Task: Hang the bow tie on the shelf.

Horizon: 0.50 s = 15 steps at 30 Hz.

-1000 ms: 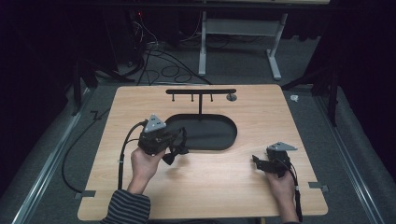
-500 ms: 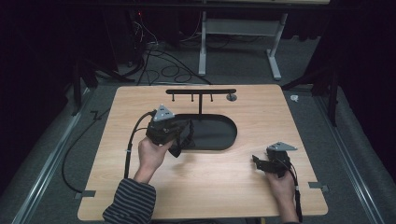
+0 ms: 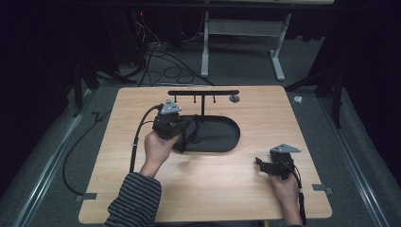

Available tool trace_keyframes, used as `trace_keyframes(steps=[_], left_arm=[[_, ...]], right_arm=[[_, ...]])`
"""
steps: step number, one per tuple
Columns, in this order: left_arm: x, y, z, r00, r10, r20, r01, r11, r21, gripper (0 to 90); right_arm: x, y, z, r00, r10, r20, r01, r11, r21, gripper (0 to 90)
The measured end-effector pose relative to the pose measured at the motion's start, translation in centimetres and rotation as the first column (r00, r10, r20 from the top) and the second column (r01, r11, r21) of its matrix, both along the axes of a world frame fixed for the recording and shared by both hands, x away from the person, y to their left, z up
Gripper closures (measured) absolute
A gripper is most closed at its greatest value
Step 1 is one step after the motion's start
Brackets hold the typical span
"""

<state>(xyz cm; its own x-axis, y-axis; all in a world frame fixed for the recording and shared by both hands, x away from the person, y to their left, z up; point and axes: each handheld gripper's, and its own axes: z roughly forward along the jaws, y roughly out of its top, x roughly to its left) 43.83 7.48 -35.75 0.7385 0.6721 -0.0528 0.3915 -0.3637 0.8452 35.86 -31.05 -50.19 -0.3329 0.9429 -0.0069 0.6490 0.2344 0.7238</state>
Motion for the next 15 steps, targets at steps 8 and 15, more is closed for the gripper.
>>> trace_keyframes(steps=[8, 15], left_arm=[[1.2, -0.9, 0.7, 1.0, -0.003, 0.007, 0.003, 0.9998, 0.018, 86.2], [2.1, -1.7, 1.5, 0.9997, -0.004, 0.025, 0.004, 0.9999, 0.009, 86.0]], right_arm=[[0.0, 0.0, 0.0, 1.0, 0.001, 0.0, -0.001, 1.0, 0.0, 31.3], [0.0, 0.0, 0.0, 1.0, 0.0, -0.001, 0.0, 1.0, 0.0, 31.2]])
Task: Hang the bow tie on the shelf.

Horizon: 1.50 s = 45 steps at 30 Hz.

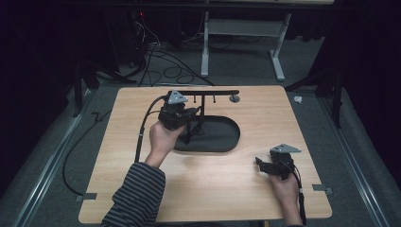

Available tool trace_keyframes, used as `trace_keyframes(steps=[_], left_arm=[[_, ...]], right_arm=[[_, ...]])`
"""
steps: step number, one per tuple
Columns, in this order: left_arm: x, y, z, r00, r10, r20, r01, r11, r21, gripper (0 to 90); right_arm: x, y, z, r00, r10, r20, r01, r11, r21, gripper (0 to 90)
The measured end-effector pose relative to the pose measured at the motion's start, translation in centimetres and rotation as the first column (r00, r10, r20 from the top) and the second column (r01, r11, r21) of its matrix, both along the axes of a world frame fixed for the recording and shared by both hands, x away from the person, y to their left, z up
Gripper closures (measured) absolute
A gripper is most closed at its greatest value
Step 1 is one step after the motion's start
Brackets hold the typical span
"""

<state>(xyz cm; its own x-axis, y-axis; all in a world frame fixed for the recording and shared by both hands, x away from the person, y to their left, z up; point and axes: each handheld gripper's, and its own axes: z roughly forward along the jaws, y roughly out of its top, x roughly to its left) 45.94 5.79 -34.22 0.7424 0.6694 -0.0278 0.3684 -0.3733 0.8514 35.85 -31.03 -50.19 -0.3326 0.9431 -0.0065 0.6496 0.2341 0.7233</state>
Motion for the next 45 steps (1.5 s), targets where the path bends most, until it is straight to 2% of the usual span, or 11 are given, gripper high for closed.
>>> trace_keyframes(steps=[8, 15, 22, 29, 45], left_arm=[[1.1, -0.5, 0.3, 1.0, 0.003, -0.001, -0.003, 1.0, 0.003, 86.1], [1.7, -0.4, 0.5, 0.9996, 0.025, 0.009, -0.025, 0.9997, 0.0, 86.3], [2.5, -0.2, 0.7, 0.9983, 0.057, 0.013, -0.057, 0.9981, -0.026, 86.3], [3.3, 0.0, 0.8, 0.9961, 0.086, 0.019, -0.086, 0.9962, -0.014, 86.2], [4.3, -0.4, 0.6, 0.9929, 0.113, 0.035, -0.114, 0.9934, 0.01, 86.1]], right_arm=[[0.0, 0.0, 0.0, 1.0, 0.0, 0.0, 0.0, 1.0, 0.0, 31.4], [0.0, 0.0, 0.0, 1.0, 0.002, 0.001, -0.002, 1.0, 0.0, 31.3], [0.0, 0.0, 0.0, 1.0, 0.0, 0.0, 0.0, 1.0, 0.0, 31.3], [0.0, 0.0, 0.0, 1.0, 0.0, 0.0, 0.0, 1.0, 0.001, 31.3], [0.0, 0.0, 0.0, 1.0, 0.001, 0.0, -0.001, 1.0, 0.001, 31.2]])
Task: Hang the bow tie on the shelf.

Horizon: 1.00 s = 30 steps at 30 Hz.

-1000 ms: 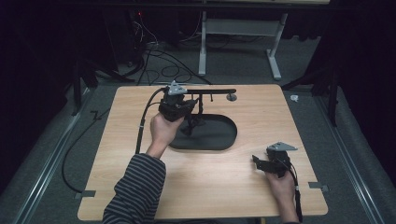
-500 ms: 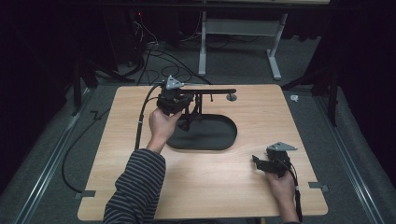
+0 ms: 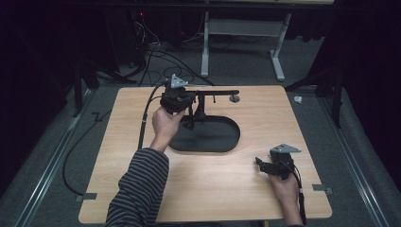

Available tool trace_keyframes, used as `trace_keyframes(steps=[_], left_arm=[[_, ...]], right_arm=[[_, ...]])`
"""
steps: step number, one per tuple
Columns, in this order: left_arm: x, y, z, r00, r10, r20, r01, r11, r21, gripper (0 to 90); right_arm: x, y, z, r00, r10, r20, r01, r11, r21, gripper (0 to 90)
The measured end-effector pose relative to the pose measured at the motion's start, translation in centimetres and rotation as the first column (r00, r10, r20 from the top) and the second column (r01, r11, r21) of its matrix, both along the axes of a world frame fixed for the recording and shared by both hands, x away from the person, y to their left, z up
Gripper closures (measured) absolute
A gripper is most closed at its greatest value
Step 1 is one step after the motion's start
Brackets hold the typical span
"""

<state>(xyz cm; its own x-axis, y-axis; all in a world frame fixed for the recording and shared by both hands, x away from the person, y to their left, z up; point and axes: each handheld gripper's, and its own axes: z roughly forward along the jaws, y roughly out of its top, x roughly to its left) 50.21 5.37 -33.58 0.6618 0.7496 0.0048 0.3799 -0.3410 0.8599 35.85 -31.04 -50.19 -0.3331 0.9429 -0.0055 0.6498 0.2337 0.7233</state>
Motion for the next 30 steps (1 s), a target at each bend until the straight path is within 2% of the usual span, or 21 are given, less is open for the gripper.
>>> trace_keyframes(steps=[4, 8, 18, 20, 27, 30], left_arm=[[0.4, 0.0, -0.3, 0.9999, 0.013, -0.01, -0.013, 0.9999, 0.003, 86.0], [0.5, 0.0, -0.4, 0.9997, 0.023, -0.004, -0.023, 0.9997, 0.007, 84.8], [0.2, 0.1, -0.3, 0.9997, 0.026, -0.005, -0.025, 0.9995, 0.016, 76.2], [0.0, 0.3, -0.2, 0.9996, 0.029, -0.003, -0.029, 0.9995, 0.014, 72.0], [-0.3, 0.9, -0.5, 0.9993, 0.035, -0.01, -0.035, 0.9994, 0.002, 66.3], [-0.4, 1.4, -0.5, 0.9992, 0.035, -0.018, -0.036, 0.9992, -0.017, 64.7]], right_arm=[[0.0, 0.0, 0.0, 1.0, 0.002, 0.001, -0.002, 1.0, 0.0, 31.2], [0.0, 0.0, 0.0, 1.0, 0.0, -0.001, 0.0, 1.0, -0.001, 31.2], [0.0, 0.0, 0.0, 1.0, 0.0, 0.0, 0.0, 1.0, 0.0, 31.2], [0.0, 0.0, 0.0, 1.0, 0.001, 0.0, -0.001, 1.0, 0.001, 31.2], [0.0, 0.0, 0.0, 1.0, 0.001, 0.0, -0.001, 1.0, 0.0, 31.2], [0.0, 0.0, 0.0, 1.0, 0.0, 0.0, 0.0, 1.0, 0.0, 31.3]])
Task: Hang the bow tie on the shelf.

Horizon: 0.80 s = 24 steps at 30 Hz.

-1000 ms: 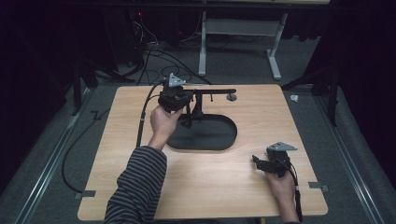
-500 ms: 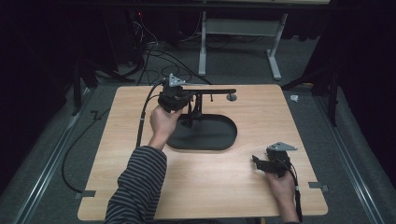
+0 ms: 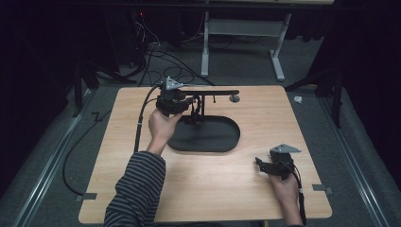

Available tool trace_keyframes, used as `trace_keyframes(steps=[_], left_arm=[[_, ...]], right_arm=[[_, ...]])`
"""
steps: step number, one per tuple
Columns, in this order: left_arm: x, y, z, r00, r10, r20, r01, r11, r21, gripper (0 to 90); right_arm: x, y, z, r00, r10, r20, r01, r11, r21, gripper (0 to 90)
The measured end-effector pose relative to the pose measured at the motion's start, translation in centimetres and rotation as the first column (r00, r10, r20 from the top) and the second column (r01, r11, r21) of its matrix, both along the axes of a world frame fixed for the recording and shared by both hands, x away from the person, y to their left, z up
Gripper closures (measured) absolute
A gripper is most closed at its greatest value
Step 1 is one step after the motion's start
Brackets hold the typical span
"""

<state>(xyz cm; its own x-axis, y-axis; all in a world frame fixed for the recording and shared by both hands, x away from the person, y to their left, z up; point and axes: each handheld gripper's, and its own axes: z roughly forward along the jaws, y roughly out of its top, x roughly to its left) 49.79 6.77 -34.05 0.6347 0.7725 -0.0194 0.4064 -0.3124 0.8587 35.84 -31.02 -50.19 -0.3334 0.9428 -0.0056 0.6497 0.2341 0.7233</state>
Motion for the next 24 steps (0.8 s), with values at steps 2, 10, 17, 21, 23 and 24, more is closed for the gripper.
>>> trace_keyframes(steps=[2, 10, 17, 21, 23, 24], left_arm=[[-0.1, 0.2, 0.1, 1.0, 0.0, 0.004, 0.0, 1.0, -0.005, 63.9], [-0.7, 0.7, 0.3, 0.9999, 0.0, 0.01, 0.0, 0.9999, -0.015, 60.9], [-1.0, 1.3, 0.5, 0.9999, -0.01, 0.01, 0.01, 0.9995, -0.031, 59.0], [-1.4, 1.7, 0.4, 0.9999, -0.009, 0.01, 0.01, 0.9993, -0.037, 58.6], [-1.5, 1.9, 0.4, 0.9999, -0.008, 0.008, 0.008, 0.9994, -0.034, 58.6], [-1.7, 2.1, 0.4, 0.9999, -0.006, 0.01, 0.006, 0.9991, -0.041, 58.6]], right_arm=[[0.0, 0.0, 0.0, 1.0, 0.0, 0.0, 0.0, 1.0, 0.0, 31.3], [0.0, 0.0, 0.0, 1.0, 0.0, 0.0, 0.0, 1.0, -0.001, 31.3], [0.0, 0.0, 0.0, 1.0, 0.0, 0.0, 0.0, 1.0, 0.0, 31.3], [0.0, 0.0, 0.0, 1.0, 0.0, 0.0, 0.0, 1.0, 0.0, 31.3], [0.0, 0.0, 0.0, 1.0, 0.0, 0.0, 0.0, 1.0, 0.0, 31.3], [0.0, 0.0, 0.0, 1.0, 0.0, 0.0, 0.0, 1.0, -0.001, 31.3]])
